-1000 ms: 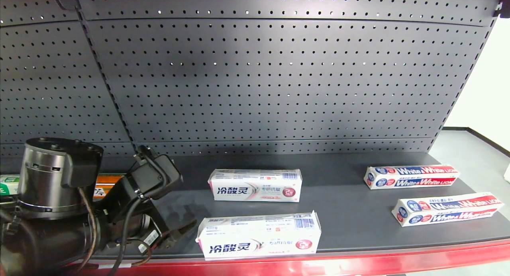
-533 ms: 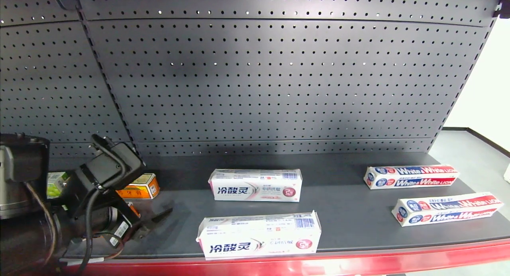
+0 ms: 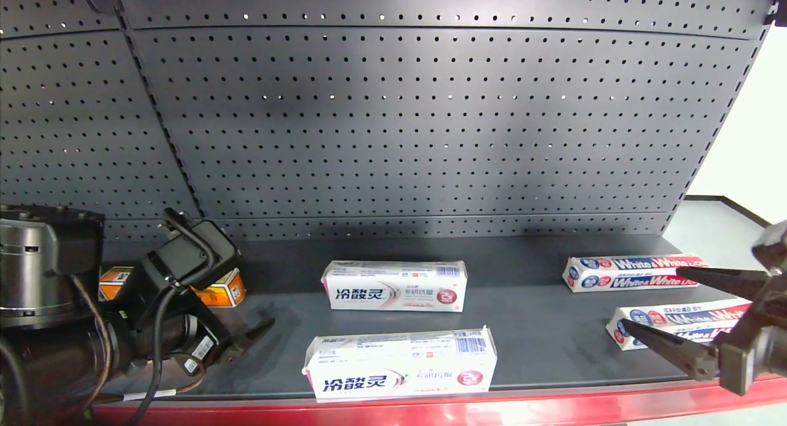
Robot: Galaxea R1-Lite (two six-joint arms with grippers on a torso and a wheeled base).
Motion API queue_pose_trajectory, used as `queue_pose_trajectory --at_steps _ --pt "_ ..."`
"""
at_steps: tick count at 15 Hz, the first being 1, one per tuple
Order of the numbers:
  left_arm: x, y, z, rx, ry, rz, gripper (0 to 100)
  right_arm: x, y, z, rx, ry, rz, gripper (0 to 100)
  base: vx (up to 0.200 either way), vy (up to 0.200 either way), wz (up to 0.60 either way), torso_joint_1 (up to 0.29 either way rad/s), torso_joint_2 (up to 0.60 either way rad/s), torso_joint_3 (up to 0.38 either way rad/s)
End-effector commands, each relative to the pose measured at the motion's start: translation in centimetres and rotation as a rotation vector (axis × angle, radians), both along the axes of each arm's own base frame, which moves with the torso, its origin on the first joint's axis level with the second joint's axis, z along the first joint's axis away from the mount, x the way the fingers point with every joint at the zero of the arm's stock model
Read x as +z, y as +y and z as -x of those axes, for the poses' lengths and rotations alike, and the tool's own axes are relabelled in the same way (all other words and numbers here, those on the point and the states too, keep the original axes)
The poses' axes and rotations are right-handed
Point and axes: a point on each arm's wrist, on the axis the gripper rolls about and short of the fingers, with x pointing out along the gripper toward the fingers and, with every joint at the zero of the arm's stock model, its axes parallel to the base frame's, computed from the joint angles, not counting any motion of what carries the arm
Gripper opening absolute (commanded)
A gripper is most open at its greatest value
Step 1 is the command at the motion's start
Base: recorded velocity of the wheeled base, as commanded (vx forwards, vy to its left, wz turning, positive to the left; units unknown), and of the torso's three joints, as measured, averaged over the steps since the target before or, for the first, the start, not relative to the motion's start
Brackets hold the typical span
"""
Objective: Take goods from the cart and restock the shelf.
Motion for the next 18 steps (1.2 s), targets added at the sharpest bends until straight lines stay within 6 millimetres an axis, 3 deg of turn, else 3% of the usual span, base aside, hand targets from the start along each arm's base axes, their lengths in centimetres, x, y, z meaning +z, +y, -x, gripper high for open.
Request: queue_pose_trajectory --at_steps 1,8,18 --pt "-0.1 -0.2 -0.4 -0.005 0.006 -0.002 100 -1.0 2.9 -3.6 0.08 0.094 0.04 100 0.0 0.0 0.0 0.0 0.0 0.0" --pt "0.1 -0.7 -1.5 -0.01 0.01 -0.001 100 -3.3 6.2 -4.4 0.198 0.193 0.094 100 0.0 0.0 0.0 0.0 0.0 0.0" --pt "0.0 -0.6 -1.8 -0.004 0.015 -0.002 100 -3.0 8.9 -5.3 0.279 0.178 0.1 100 0.0 0.0 0.0 0.0 0.0 0.0"
